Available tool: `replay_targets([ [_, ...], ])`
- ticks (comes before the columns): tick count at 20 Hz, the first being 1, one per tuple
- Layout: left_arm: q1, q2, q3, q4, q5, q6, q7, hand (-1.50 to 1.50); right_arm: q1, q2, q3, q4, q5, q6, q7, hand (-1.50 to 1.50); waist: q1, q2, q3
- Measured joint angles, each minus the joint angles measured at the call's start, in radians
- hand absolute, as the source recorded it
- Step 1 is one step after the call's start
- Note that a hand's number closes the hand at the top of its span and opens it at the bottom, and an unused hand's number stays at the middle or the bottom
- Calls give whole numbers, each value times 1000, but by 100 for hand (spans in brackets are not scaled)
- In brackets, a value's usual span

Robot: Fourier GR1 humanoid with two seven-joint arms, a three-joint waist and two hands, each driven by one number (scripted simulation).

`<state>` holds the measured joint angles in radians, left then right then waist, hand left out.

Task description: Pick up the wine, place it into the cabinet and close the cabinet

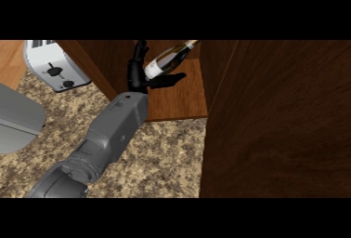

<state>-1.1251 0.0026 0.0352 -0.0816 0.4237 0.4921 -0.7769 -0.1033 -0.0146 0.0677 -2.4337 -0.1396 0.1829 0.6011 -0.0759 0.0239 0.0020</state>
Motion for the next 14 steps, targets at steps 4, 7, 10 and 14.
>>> replay_targets([
  [4,9,-1,15,-12,6,4,-25,-150,-4,-6,-4,0,-4,6,3,-150,-2,1,0],
  [7,16,-3,21,-21,7,-11,-42,-150,11,1,3,0,-6,13,-13,-150,-2,1,0],
  [10,22,-3,21,-20,3,-26,-52,-150,16,7,15,-1,-5,6,-13,-150,-4,0,0],
  [14,27,-3,20,-23,-2,-58,-66,-150,9,7,22,1,-4,-1,-13,-150,-4,1,-1],
])
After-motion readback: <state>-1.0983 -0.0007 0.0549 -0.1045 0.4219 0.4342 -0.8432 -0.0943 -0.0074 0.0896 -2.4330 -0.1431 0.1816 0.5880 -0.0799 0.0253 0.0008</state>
